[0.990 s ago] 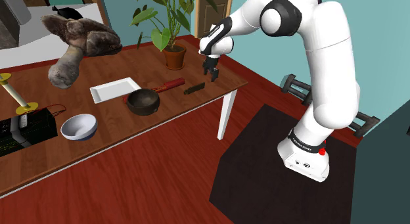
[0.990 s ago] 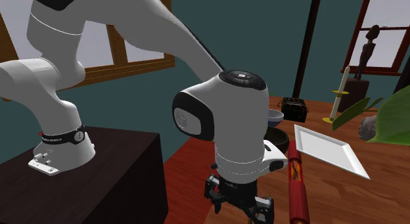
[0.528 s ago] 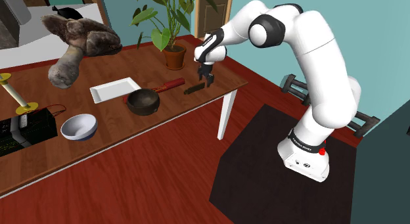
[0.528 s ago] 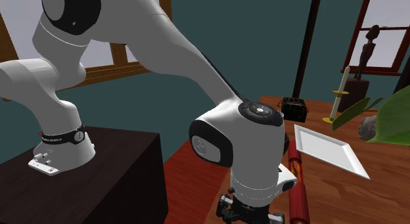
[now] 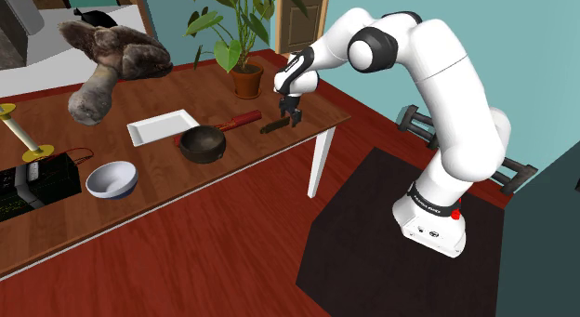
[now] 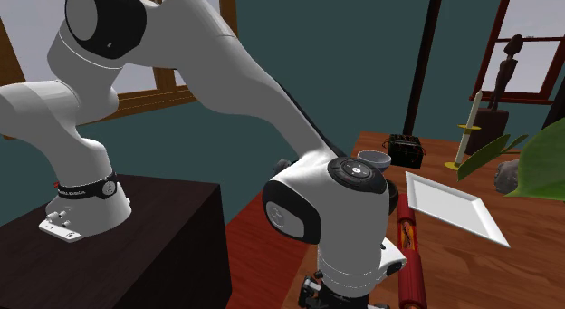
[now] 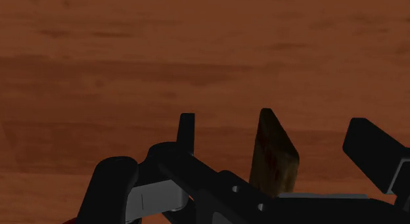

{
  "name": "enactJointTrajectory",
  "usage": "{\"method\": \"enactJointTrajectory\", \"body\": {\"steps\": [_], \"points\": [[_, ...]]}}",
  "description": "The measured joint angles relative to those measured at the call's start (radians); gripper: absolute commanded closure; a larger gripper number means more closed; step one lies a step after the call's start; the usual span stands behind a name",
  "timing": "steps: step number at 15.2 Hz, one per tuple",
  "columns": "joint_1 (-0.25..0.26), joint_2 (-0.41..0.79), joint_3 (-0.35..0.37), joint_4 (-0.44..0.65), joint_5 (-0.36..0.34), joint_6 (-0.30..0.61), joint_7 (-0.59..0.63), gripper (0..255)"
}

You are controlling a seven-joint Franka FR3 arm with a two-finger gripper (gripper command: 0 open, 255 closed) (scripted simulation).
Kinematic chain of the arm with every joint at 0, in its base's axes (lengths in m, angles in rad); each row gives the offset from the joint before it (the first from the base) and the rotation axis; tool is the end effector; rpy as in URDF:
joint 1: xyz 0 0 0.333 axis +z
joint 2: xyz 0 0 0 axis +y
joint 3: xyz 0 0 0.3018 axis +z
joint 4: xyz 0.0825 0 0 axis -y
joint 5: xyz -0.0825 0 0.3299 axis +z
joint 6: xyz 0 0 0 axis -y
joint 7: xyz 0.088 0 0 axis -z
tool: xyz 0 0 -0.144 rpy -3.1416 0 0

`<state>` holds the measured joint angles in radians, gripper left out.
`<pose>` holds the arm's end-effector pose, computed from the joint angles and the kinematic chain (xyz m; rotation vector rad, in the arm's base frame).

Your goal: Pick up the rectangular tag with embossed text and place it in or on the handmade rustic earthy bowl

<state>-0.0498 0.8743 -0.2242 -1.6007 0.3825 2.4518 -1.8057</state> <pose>0.6244 -0.1518 0.1198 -2.4645 -1.9029 -0.1061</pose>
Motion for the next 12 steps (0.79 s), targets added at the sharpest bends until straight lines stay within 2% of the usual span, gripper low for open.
{"method": "enactJointTrajectory", "body": {"steps": [2, 3, 12], "points": [[0.0, 0.0, 0.0, 0.0, 0.0, 0.0, 0.0, 0], [0.0, 0.0, 0.0, 0.0, 0.0, 0.0, 0.0, 255], [0.0, 0.0, 0.0, 0.0, 0.0, 0.0, 0.0, 255]]}}
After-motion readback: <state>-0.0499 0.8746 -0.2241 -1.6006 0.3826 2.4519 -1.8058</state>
